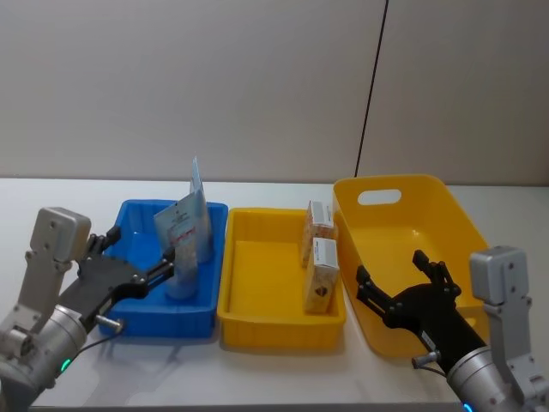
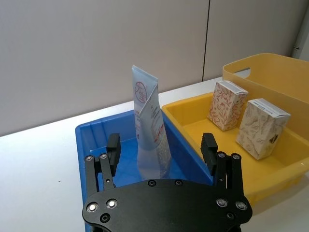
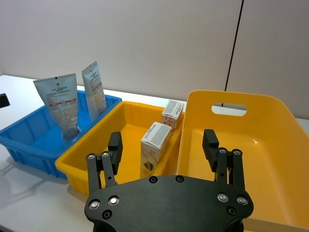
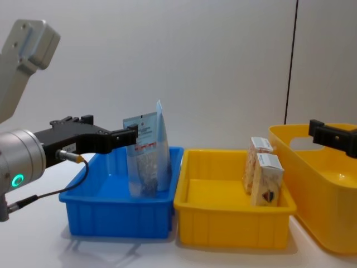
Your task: Bimanual collaborative sorting of washing and personal care products
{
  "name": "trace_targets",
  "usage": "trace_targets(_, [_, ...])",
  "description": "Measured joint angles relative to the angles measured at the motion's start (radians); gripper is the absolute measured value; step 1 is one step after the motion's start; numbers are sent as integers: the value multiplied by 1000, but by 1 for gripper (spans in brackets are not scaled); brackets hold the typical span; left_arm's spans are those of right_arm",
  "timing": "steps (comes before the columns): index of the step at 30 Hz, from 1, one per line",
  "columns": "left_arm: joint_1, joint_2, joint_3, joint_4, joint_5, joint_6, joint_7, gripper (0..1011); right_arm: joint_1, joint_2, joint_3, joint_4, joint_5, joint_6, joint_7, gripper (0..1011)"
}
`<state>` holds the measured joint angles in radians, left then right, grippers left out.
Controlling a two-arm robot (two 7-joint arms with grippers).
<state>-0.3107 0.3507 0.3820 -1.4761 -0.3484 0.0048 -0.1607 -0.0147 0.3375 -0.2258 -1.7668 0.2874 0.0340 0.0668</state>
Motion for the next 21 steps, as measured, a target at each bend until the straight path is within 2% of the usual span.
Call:
trace_targets(10, [-78, -27, -9, 134, -34, -15, -73, 1001, 0, 0, 0, 0, 0, 0, 0, 1003])
trace_targets(21, [-181, -72, -8, 327, -59, -54, -172, 1001, 0, 0, 0, 0, 0, 0, 0, 1003])
